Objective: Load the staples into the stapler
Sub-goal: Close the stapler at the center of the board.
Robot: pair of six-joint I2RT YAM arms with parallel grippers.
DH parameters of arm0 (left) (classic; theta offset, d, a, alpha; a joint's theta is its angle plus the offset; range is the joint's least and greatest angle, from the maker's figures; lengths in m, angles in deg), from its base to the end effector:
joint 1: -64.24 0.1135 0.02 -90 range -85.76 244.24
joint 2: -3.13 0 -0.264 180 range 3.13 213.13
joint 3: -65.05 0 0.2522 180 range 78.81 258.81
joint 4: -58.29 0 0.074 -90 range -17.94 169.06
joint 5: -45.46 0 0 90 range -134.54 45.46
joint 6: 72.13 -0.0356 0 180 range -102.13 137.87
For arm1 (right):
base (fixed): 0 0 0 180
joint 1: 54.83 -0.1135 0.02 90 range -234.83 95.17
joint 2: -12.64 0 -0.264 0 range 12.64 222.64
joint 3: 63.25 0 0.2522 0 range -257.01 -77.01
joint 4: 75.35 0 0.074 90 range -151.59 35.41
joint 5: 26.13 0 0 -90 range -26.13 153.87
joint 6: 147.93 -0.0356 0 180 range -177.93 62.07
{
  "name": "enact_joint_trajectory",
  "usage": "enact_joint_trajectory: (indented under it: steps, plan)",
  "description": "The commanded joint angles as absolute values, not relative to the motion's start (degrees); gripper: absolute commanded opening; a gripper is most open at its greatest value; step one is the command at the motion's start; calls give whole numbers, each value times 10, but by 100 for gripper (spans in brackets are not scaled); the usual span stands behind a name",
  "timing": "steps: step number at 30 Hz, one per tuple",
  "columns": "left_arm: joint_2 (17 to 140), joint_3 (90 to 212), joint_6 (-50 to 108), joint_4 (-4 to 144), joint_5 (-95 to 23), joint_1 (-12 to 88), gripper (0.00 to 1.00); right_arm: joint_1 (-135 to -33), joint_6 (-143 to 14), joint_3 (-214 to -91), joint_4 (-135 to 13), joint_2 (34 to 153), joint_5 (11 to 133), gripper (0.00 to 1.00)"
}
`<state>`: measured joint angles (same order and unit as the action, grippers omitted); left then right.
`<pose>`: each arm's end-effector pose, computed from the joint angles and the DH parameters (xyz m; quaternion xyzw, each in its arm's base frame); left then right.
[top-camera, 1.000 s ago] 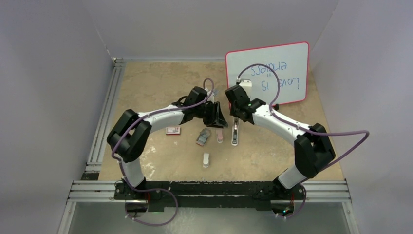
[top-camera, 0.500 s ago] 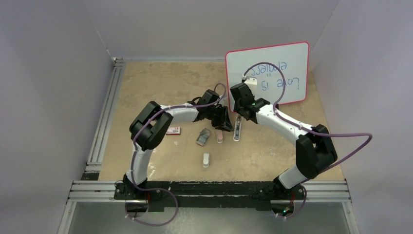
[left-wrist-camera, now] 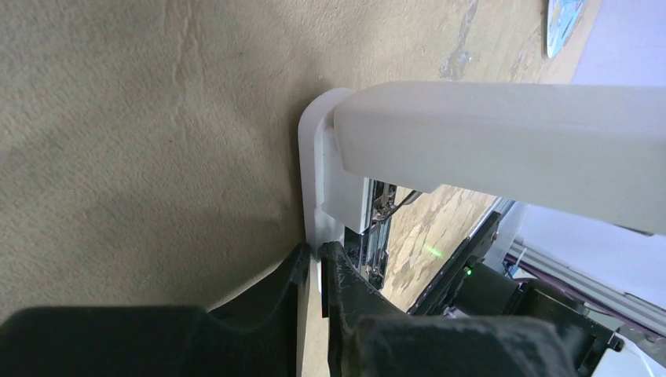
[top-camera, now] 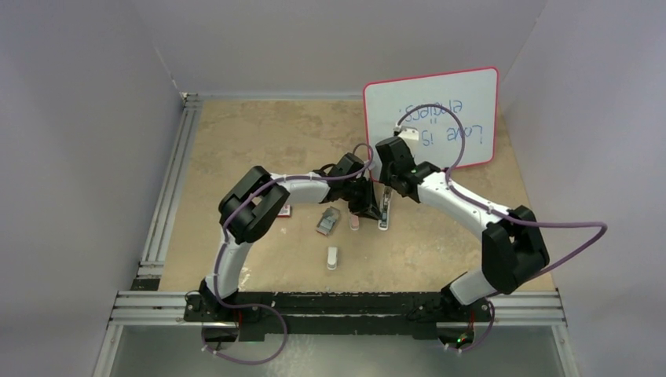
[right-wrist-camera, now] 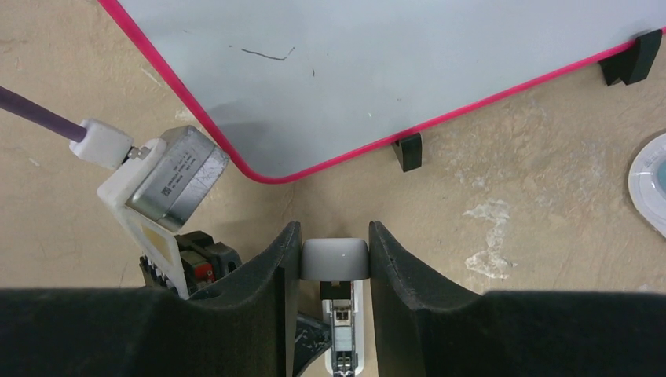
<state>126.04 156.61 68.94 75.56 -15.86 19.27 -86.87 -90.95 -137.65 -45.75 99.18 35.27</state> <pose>0.3051 -0.3290 0.1250 0.0392 0.9097 -0.4094 0.0567 0.2881 0.1602 0.2539 0.1085 0.8834 0.0230 0.4552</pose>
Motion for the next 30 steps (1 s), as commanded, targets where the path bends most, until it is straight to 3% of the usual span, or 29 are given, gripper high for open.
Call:
enact_joint_trajectory:
  steps: [1, 15, 23, 28, 30]
  plan:
    - [1284, 1564, 701, 769, -199, 188, 9, -870, -941, -1367, -465, 960, 380, 18]
    - [1311, 1564, 717, 788, -229, 189, 6, -922, -1038, -1252, -412, 881, 422, 11]
    - [1312, 1562, 714, 788, -230, 193, 6, -982, -1096, -1217, -407, 893, 421, 10]
    - [1304, 1562, 707, 788, -224, 196, 8, -995, -1113, -1199, -426, 923, 427, 13]
    - [1299, 1562, 703, 789, -220, 198, 9, -995, -1123, -1205, -417, 929, 417, 20]
